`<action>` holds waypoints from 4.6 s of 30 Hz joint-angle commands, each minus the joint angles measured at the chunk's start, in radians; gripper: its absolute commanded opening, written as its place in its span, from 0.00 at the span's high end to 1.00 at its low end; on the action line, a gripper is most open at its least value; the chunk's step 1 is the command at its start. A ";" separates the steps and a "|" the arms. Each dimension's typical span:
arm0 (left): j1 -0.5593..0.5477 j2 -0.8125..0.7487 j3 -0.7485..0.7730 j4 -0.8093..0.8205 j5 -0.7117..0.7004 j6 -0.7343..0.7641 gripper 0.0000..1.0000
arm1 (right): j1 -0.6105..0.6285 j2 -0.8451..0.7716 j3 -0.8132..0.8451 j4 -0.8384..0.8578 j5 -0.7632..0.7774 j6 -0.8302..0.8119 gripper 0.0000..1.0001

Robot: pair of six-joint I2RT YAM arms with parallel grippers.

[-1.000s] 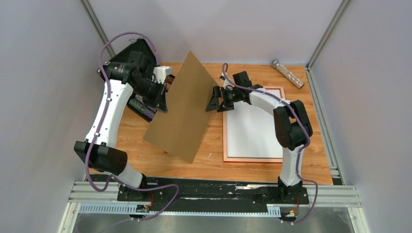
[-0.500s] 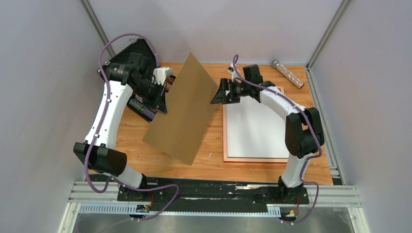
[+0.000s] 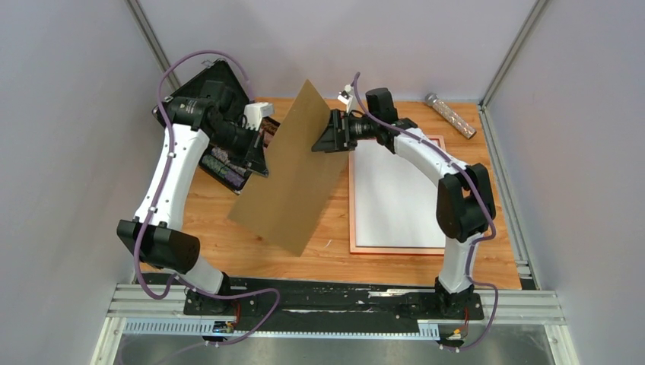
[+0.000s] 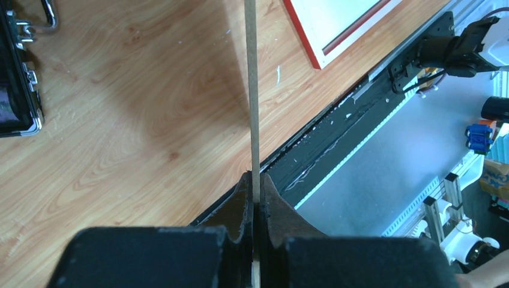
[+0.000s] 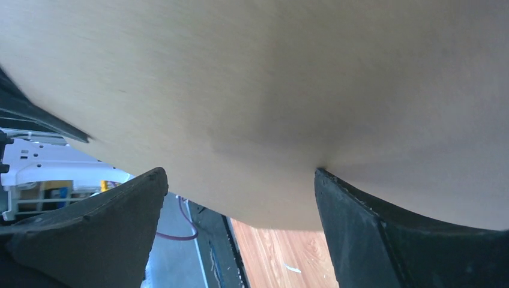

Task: Put the photo into the frame

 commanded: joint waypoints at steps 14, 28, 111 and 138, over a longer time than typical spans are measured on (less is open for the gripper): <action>-0.004 0.009 0.164 0.051 0.301 0.025 0.89 | 0.025 0.189 -0.072 0.161 -0.211 0.067 0.07; -0.019 0.007 0.036 0.106 0.294 0.024 0.52 | 0.065 0.252 -0.057 0.188 -0.236 0.081 0.08; -0.217 -0.084 -0.211 0.454 0.180 0.005 0.00 | -0.040 -0.167 -0.436 0.301 0.137 0.142 0.50; -0.213 -0.074 -0.214 0.470 0.084 0.015 0.00 | -0.237 -0.437 -0.589 0.403 0.095 0.216 1.00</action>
